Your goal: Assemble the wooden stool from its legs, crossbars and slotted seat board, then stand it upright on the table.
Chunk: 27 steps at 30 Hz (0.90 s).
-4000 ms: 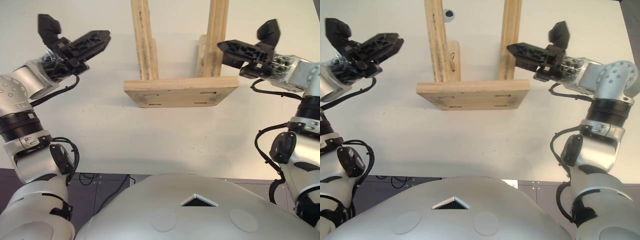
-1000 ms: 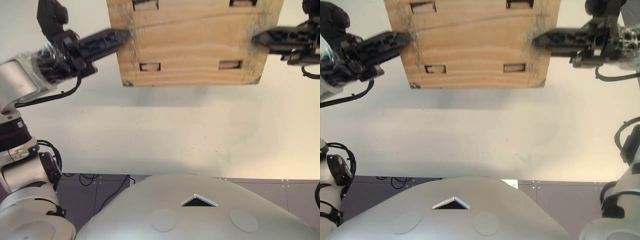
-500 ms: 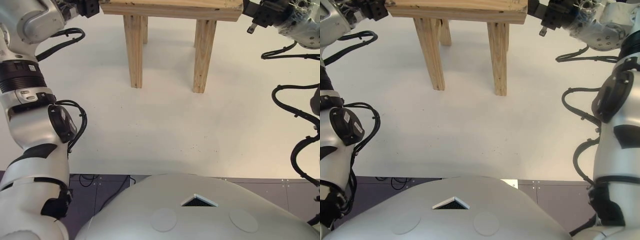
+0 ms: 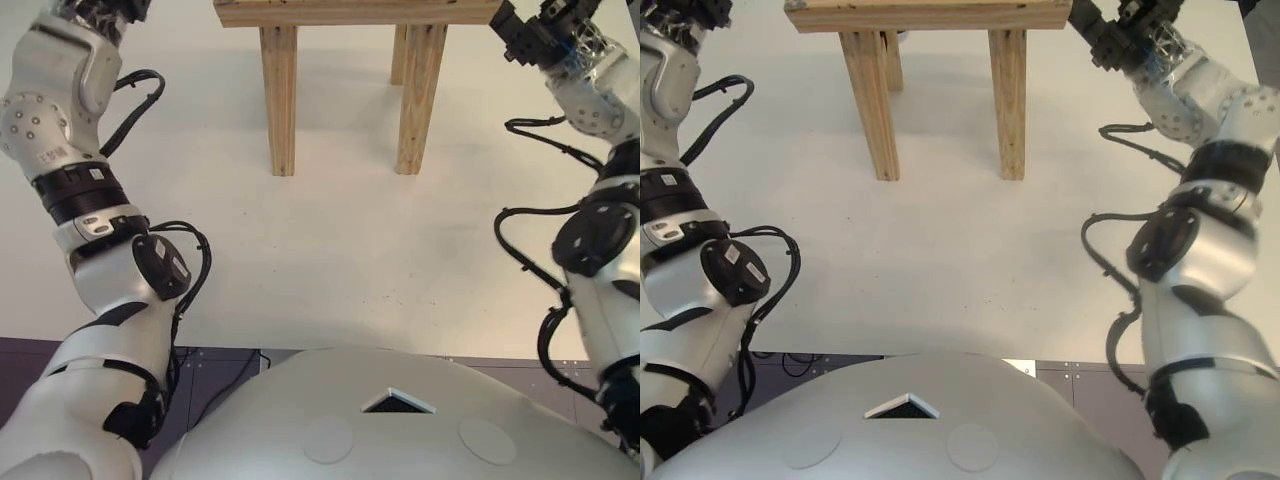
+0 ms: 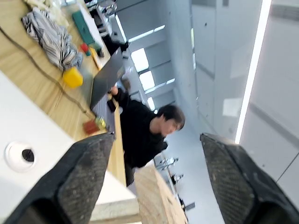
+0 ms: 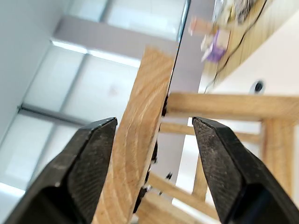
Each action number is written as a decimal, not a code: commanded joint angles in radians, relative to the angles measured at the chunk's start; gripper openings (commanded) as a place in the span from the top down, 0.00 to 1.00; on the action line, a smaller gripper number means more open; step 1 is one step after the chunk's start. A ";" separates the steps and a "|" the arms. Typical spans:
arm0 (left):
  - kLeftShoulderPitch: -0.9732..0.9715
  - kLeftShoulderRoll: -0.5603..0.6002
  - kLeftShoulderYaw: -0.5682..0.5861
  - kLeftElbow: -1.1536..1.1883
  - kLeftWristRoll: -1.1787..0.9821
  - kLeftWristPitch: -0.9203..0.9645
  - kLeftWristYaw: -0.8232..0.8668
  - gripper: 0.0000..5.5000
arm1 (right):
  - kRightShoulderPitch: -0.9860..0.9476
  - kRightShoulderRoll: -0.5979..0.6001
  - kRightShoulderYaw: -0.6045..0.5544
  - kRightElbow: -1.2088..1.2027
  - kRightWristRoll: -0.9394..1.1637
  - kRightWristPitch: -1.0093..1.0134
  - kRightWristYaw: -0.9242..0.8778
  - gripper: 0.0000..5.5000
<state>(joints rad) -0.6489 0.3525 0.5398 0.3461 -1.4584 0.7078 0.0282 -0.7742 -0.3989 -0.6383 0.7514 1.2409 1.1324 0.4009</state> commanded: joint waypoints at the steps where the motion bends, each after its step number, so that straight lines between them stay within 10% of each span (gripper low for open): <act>1: 0.163 -0.039 -0.017 -0.102 0.192 -0.133 -0.062 0.42 | 0.123 0.135 -0.077 -0.296 0.074 -0.092 -0.086 0.46; 12: 0.562 -0.187 -0.400 -0.265 1.006 -0.650 -0.102 0.73 | 0.644 0.262 0.486 -0.708 -0.946 -0.913 -0.341 0.82; 18: 0.611 -0.296 -0.438 -0.292 1.154 -0.746 -0.028 0.91 | 0.597 0.258 0.501 -0.644 -1.035 -0.998 -0.341 1.00; 27: 0.682 -0.371 -0.423 -0.371 1.201 -0.736 0.023 0.99 | 0.535 0.262 0.532 -0.617 -1.054 -0.996 -0.290 1.00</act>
<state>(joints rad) 0.0212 -0.0081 0.1136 0.0010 -0.2632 -0.0302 0.0474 -0.2196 -0.1292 -0.1153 0.1409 0.1968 0.1336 0.0973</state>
